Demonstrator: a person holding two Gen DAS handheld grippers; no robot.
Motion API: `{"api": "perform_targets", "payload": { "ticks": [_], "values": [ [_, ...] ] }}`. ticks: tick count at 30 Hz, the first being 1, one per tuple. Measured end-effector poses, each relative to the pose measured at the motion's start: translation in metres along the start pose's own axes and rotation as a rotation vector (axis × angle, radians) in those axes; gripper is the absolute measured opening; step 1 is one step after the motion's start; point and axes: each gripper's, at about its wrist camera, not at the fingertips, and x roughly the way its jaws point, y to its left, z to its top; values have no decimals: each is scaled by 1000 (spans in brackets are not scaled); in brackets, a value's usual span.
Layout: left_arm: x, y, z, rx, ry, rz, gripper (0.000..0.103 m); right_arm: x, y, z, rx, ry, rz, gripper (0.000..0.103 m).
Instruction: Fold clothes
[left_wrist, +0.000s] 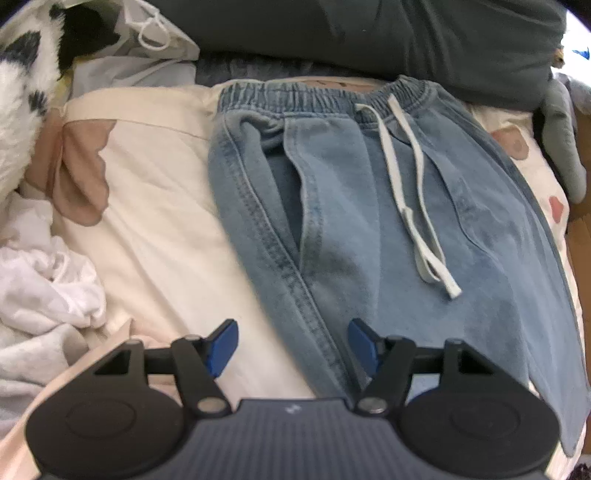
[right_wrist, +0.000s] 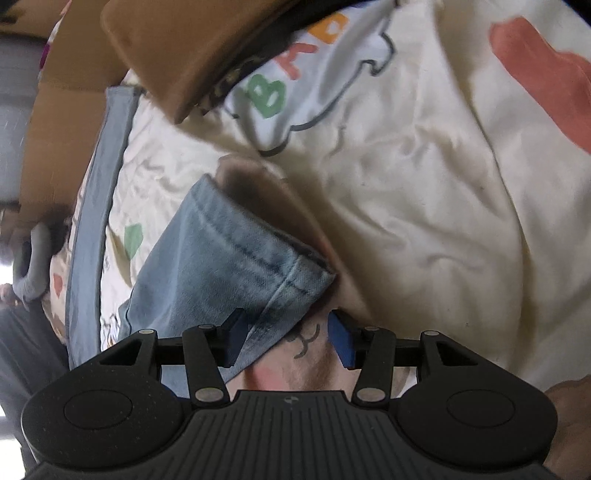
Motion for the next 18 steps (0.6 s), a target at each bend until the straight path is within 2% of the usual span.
{"api": "perform_targets", "payload": {
  "ticks": [4,7,11,16,18],
  "values": [
    [8,-1,3,-18,-6,4,65,2,-5,0,56,-18,16,55],
    [14,-4,10,-25,-3,19,53,5,-1,0,52,-19,6,55],
    [25,-11,19,-12,35,58,43,8,6,2,22,-11,-12,55],
    [37,-18,33,-20,92,100,43,11,8,3,23,-19,-11,55],
    [41,-18,37,-53,98,102,43,11,7,3,33,-24,-6,55]
  ]
}}
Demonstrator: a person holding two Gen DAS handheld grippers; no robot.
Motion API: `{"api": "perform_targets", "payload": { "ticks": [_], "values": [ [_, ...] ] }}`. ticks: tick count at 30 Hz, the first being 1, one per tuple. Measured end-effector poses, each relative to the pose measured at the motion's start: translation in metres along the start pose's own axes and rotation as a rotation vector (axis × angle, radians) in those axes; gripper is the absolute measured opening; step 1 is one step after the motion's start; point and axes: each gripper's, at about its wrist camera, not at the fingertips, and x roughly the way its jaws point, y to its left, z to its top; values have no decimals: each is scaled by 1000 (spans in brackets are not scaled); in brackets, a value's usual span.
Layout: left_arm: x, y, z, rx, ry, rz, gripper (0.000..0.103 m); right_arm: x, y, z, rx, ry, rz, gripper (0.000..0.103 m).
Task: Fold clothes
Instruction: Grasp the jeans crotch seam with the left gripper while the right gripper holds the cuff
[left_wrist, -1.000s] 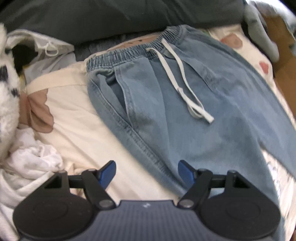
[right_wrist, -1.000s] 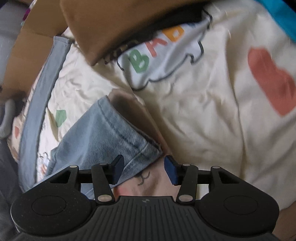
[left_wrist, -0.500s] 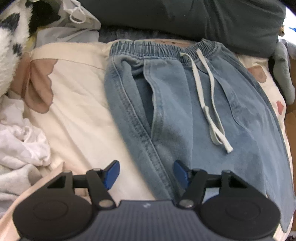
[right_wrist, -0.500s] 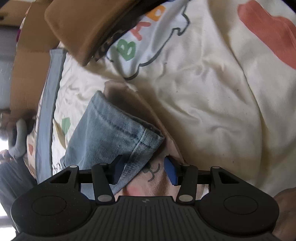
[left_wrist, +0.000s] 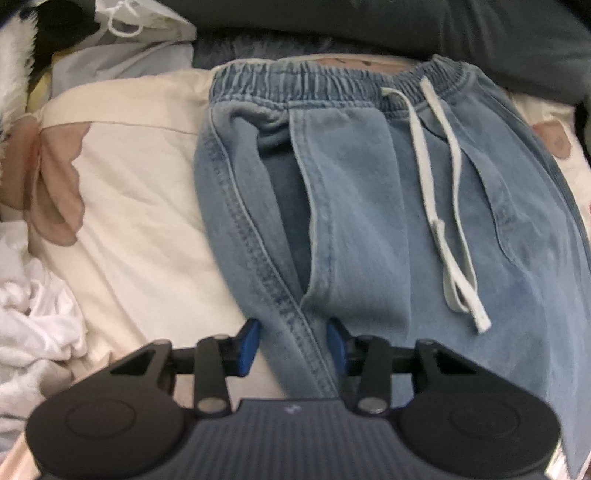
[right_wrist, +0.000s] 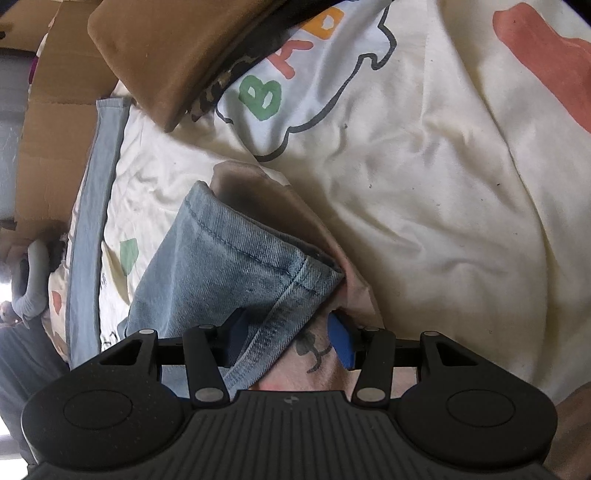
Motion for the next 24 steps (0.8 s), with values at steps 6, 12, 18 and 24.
{"api": "perform_targets", "payload": {
  "ticks": [6,12,18,24],
  "values": [
    [10,1,10,-75,13,16,43,3,0,0,21,-14,10,54],
    [3,-1,13,-89,9,42,15,6,4,3,9,-15,0,22],
    [-15,18,6,-70,3,14,10,-3,8,3,-40,-11,-4,3],
    [-27,36,2,-39,-15,-25,9,-24,12,-2,-67,-18,15,1]
  ]
}}
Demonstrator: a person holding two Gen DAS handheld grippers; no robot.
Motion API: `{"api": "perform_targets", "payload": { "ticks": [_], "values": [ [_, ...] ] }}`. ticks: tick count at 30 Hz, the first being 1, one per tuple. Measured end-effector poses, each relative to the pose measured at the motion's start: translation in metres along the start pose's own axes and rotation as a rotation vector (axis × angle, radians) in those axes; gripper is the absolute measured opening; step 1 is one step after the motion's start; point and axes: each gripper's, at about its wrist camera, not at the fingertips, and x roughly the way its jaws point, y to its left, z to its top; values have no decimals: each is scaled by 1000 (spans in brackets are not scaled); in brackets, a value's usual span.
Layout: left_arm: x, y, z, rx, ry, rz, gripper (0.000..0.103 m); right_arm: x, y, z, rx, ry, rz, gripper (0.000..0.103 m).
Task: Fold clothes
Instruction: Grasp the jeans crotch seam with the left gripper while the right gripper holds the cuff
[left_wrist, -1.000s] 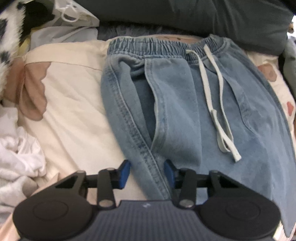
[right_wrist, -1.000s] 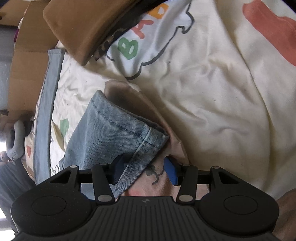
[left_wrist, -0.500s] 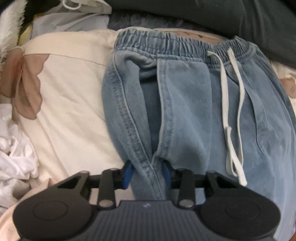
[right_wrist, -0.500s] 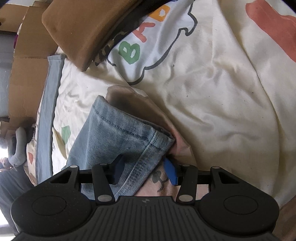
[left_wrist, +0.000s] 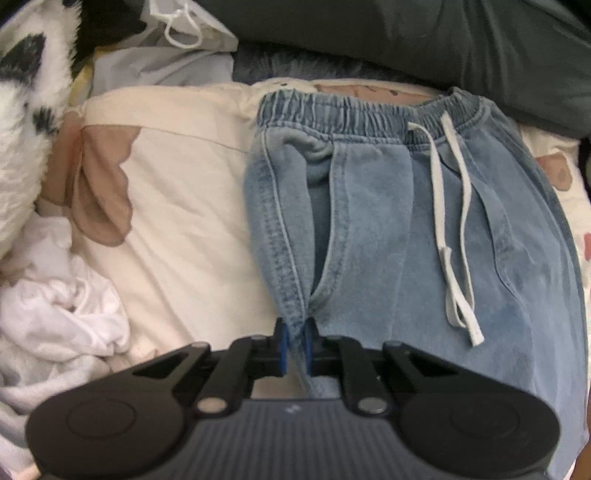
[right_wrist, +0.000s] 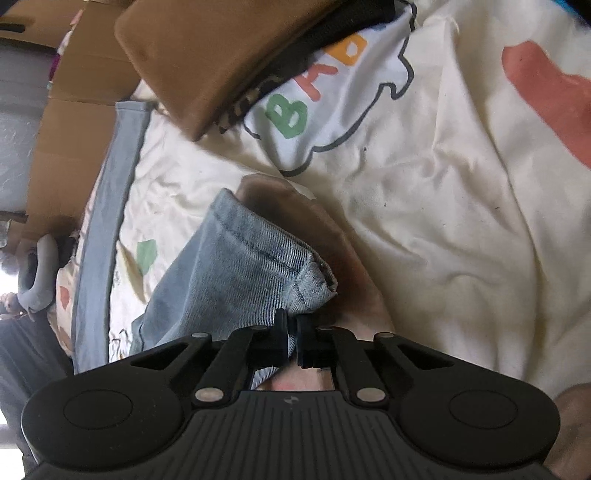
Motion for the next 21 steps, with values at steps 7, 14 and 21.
{"api": "perform_targets", "payload": {
  "ticks": [7,14,21],
  "values": [
    [-12,-4,-3,33,-26,-25,8,-31,13,-10,-38,-10,25,0],
    [-24,-12,8,63,-59,-34,8,-62,27,-23,-79,23,36,0],
    [-17,-8,7,105,-60,12,8,-69,15,-48,-88,106,-19,0]
  ]
}}
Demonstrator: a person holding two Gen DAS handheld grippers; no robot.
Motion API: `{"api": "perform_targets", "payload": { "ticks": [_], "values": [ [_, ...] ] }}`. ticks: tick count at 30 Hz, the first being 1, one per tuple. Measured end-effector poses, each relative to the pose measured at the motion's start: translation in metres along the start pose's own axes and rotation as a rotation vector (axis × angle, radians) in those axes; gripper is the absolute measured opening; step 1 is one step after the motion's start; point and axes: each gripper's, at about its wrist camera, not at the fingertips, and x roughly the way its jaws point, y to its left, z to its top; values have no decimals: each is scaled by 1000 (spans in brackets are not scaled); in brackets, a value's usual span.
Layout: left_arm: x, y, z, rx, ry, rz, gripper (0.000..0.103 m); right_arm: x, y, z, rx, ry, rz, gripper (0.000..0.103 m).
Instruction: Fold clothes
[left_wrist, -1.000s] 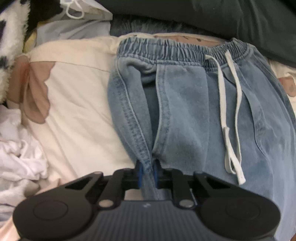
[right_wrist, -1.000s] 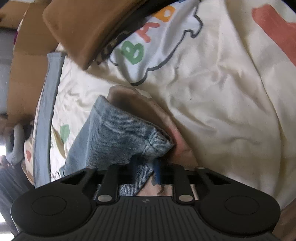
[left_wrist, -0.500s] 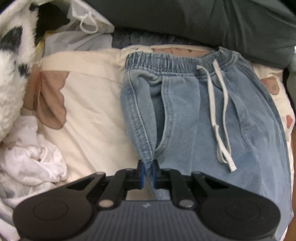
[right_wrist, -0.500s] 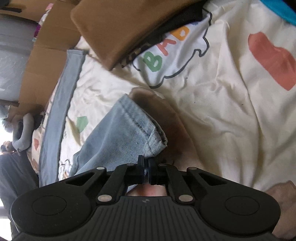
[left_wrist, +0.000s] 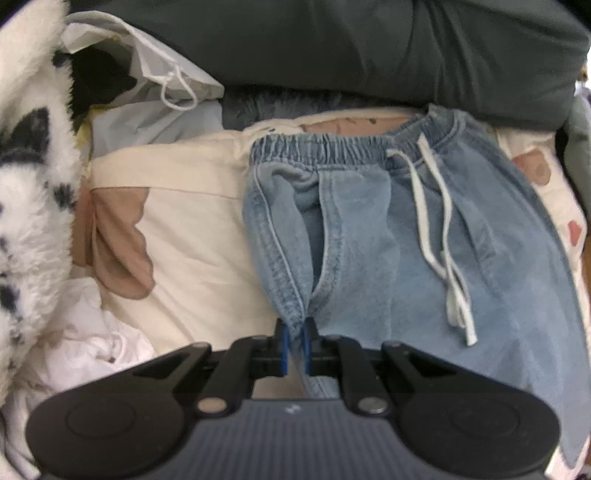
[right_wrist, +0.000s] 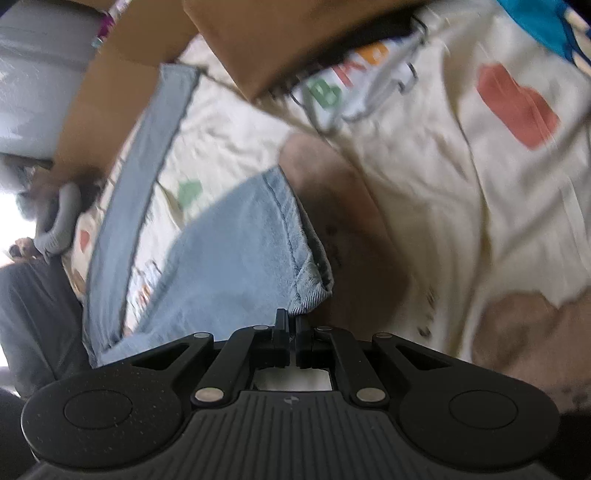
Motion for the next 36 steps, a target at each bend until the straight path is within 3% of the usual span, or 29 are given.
{"api": "perform_targets", "payload": {
  "ticks": [10,22,25,26,27,30,33,36],
  "values": [
    [26,3,-8,12,25,44,9,31,-23,-30,31,61,-114,0],
    [42,-8,-10,2,53,125,13,64,-37,-23,15,81,-161,2],
    [44,-8,-14,-1,42,136,18,73,-38,-23,-32,98,-163,11],
    [44,-7,-16,-14,36,139,19,75,-38,-23,-50,102,-160,23],
    [44,-7,-18,-27,31,142,19,77,-37,-24,-67,106,-158,28],
    [43,-7,-22,-49,18,153,19,77,-44,-24,-3,89,-109,42],
    [42,-9,-24,-39,20,164,20,76,-51,-24,69,70,-57,50],
    [41,-8,-25,-35,26,167,20,73,-63,-25,154,53,-11,51]
  ]
}}
